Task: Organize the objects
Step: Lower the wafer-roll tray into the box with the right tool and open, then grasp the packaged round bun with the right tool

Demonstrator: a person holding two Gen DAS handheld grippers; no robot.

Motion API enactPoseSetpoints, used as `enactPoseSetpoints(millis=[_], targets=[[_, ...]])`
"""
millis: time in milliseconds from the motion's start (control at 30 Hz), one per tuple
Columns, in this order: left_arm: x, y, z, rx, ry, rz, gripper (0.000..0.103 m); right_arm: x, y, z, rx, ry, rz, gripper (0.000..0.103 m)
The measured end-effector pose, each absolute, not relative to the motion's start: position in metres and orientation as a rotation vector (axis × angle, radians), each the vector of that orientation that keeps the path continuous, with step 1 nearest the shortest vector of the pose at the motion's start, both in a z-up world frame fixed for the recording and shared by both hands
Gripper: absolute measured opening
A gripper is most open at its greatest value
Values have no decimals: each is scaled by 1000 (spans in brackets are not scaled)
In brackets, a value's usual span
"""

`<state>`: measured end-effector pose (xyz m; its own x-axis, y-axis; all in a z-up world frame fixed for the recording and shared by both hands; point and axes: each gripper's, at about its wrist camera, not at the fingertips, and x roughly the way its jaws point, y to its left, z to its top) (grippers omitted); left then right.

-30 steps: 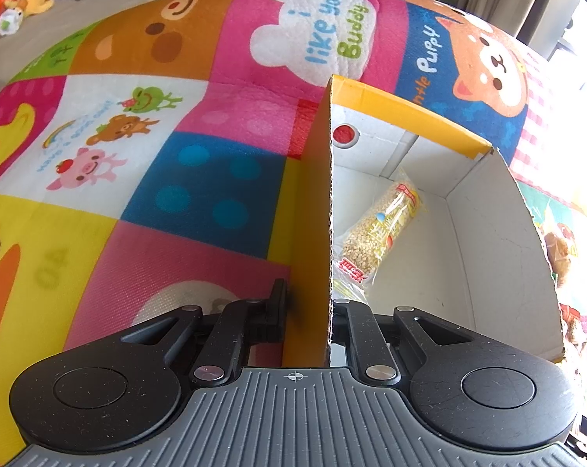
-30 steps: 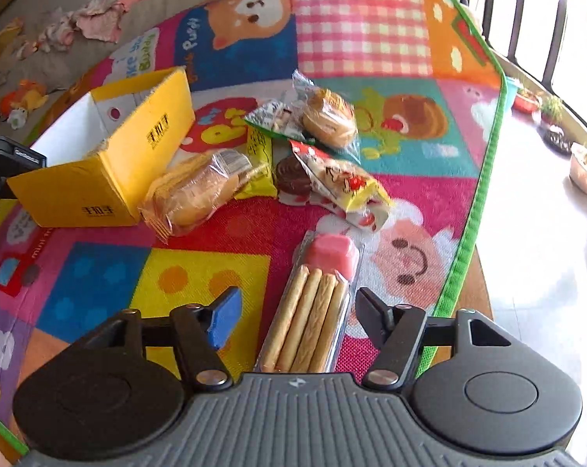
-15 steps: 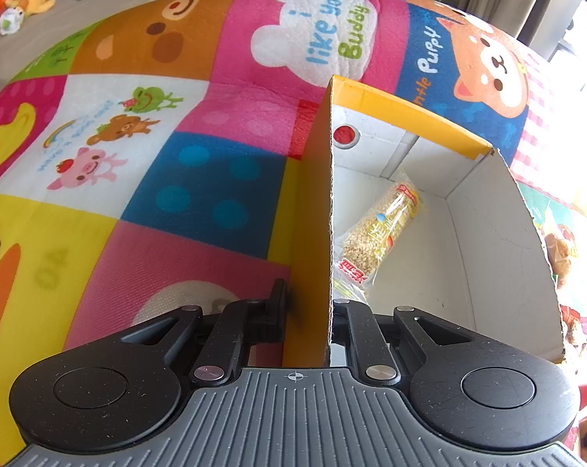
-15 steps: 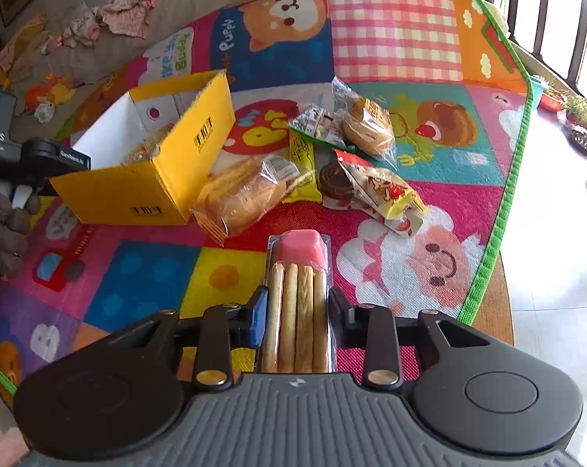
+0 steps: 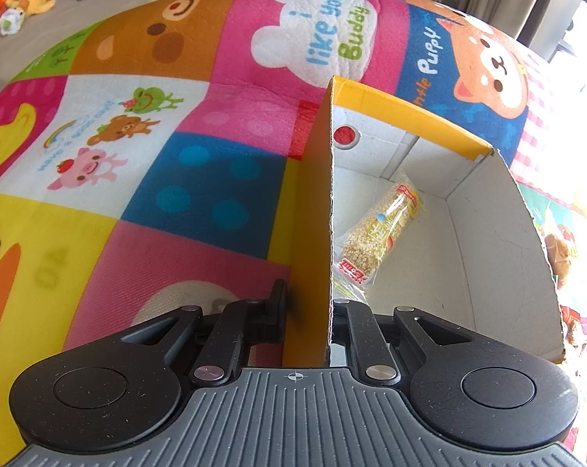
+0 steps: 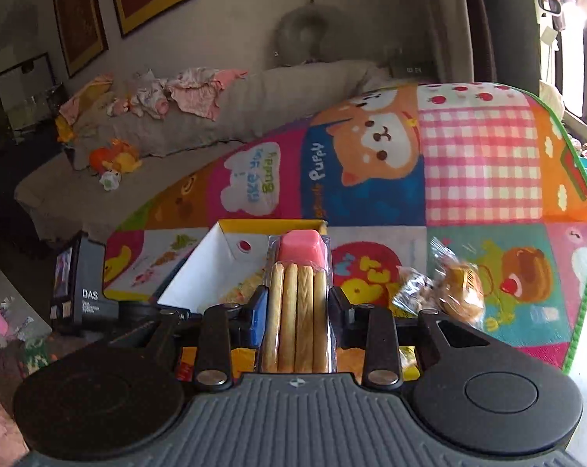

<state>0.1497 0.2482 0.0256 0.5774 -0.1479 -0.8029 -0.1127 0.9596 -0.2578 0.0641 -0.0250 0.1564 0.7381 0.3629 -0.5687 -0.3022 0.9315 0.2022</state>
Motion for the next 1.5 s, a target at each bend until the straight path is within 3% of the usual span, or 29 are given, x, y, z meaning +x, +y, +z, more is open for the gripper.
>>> enactPoseSetpoints(millis=[500, 600, 800, 1200, 1500], targets=[[149, 249, 25, -297, 957, -28, 14, 160, 41, 106, 160, 755, 333, 33], [149, 248, 25, -292, 955, -27, 14, 156, 33, 105, 169, 746, 340, 36], [148, 246, 25, -287, 951, -22, 14, 134, 5, 111, 123, 689, 294, 53], [148, 246, 25, -275, 948, -21, 14, 107, -102, 95, 95, 712, 33, 59], [148, 246, 25, -273, 948, -23, 14, 143, -128, 78, 129, 759, -8, 64]])
